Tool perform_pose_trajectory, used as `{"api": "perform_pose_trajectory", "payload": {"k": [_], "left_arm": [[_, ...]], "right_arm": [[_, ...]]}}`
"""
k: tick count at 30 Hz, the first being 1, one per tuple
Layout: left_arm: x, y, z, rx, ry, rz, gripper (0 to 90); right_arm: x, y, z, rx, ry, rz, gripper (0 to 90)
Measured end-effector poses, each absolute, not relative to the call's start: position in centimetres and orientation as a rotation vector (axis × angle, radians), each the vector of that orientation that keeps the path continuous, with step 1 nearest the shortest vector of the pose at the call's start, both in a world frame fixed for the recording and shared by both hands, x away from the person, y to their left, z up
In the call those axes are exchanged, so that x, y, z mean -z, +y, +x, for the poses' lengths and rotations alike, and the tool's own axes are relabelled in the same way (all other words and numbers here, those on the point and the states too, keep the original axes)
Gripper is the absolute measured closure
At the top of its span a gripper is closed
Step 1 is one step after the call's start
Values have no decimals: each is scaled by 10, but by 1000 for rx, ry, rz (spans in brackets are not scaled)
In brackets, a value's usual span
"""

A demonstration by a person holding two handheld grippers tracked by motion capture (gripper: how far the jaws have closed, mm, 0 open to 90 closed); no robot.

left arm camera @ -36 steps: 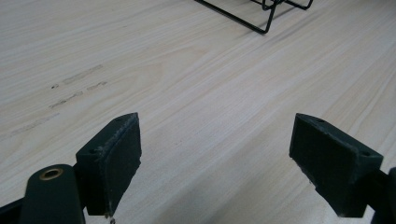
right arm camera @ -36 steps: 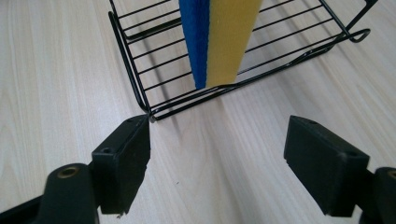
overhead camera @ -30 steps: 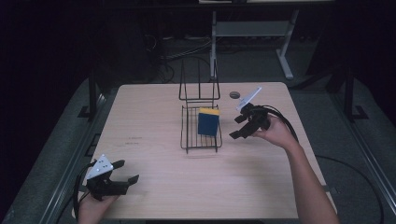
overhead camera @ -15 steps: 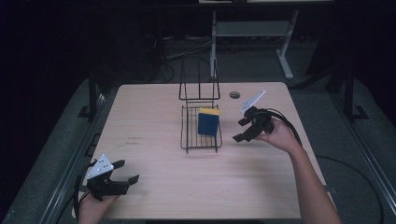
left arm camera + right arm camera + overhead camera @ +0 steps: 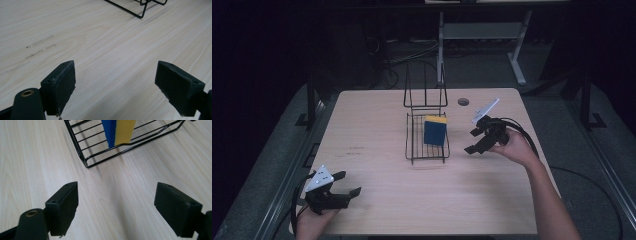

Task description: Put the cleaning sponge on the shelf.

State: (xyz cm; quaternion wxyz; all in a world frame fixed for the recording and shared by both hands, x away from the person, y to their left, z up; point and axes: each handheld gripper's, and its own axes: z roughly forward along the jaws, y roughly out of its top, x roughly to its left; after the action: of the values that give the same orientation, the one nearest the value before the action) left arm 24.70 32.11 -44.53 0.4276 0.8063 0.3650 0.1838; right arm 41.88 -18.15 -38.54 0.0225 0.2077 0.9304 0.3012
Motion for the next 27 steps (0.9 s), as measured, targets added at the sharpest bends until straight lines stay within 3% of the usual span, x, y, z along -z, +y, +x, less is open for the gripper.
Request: {"api": "perform_pose_trajectory", "payload": {"k": [27], "left_arm": [[446, 319, 247, -460, 906, 2015, 163]], "right_arm": [[407, -205, 397, -942, 2875, 722, 186]]}}
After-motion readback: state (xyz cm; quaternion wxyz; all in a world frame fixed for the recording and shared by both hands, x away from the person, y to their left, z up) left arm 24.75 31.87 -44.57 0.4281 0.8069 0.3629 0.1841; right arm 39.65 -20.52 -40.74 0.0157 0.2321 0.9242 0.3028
